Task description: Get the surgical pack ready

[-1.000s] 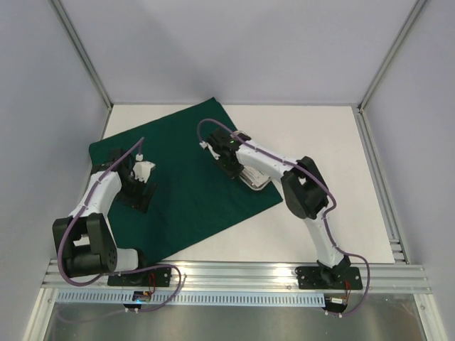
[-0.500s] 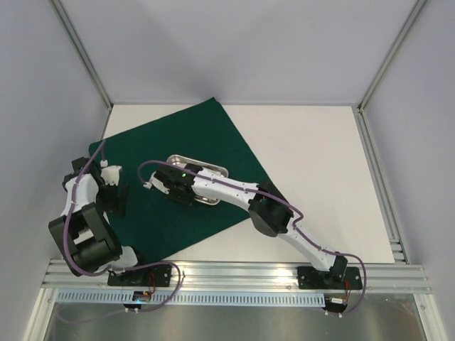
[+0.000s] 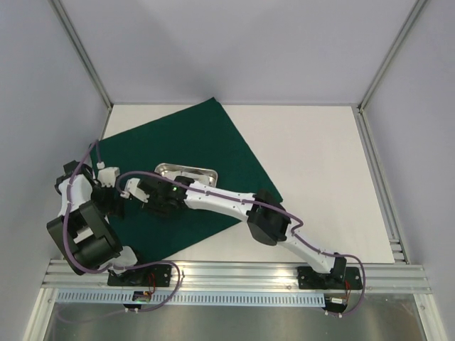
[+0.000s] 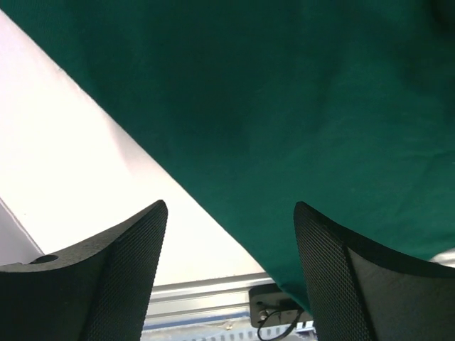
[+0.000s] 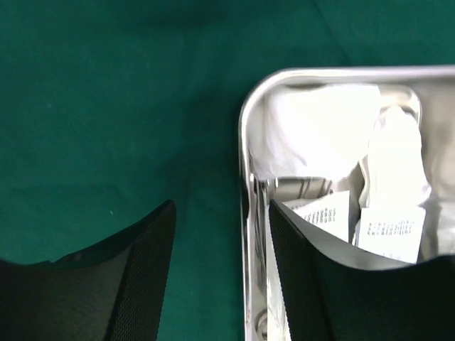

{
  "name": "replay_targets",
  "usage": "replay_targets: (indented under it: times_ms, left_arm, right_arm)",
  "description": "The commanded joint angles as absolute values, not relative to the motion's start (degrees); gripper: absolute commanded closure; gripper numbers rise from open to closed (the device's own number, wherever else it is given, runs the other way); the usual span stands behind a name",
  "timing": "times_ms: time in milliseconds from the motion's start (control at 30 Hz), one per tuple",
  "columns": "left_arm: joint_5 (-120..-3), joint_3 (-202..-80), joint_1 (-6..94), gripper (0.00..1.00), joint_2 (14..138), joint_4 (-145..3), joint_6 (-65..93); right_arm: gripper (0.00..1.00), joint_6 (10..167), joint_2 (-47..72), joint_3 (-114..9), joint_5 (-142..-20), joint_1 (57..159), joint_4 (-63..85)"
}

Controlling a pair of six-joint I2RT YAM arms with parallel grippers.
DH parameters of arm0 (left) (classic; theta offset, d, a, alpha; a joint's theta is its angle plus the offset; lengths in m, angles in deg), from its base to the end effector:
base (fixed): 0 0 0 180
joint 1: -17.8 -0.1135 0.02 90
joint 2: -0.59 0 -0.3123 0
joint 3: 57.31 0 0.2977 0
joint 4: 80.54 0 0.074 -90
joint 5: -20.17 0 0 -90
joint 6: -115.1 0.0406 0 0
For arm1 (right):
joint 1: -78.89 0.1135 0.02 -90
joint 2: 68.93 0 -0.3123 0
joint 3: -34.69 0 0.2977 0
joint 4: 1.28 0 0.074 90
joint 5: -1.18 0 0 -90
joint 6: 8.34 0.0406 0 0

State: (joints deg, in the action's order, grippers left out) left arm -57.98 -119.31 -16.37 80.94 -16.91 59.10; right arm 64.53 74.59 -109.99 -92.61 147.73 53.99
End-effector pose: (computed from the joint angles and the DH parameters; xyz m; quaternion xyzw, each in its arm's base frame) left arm 0.2248 0.1425 0.2150 0.0057 0.9922 -0.0463 0.1153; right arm 0.2320 0.5920 0.2124 -0.6408 0.7025 0.1060 0.2908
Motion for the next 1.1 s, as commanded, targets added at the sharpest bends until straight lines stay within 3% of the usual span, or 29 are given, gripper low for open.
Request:
replay_targets:
  times_ms: [0,233,433,633,767,967,1067]
  left_arm:
    - [-51.91,-123.6,-16.47,0.2,78.55,-13.46,60.26]
    - [-48.65,-129.23,-11.56,0.26,78.81,-10.73,56.93]
    - [-50.14,-129.15,-1.46,0.23,79.6,-12.75,52.97]
    - [-49.53,-129.68,0.49,0.22,79.87,-13.02,51.47]
    - [-49.79,-128.54,0.49,0.21,78.9,-13.19,51.64]
    - [-50.32,-126.25,0.49,0.21,77.14,-12.93,52.26]
    - [-51.02,-125.11,0.4,0.21,76.18,-13.19,52.61]
  right_arm:
    - [0.42,66.88,67.4,-106.42,-94.52,146.92,49.73]
    - [0.42,79.88,52.64,-88.77,-95.85,141.83,47.62]
    - [0.41,95.35,32.78,-61.04,-96.29,130.23,42.61]
    - [0.32,103.0,18.37,-39.55,-95.95,115.03,40.33]
    - [0.3,103.63,16.76,-30.22,-92.43,107.82,36.2]
    - [0.32,104.24,22.38,-28.45,-87.76,105.7,33.29]
    - [0.4,104.86,25.28,-27.22,-85.58,105.52,31.45]
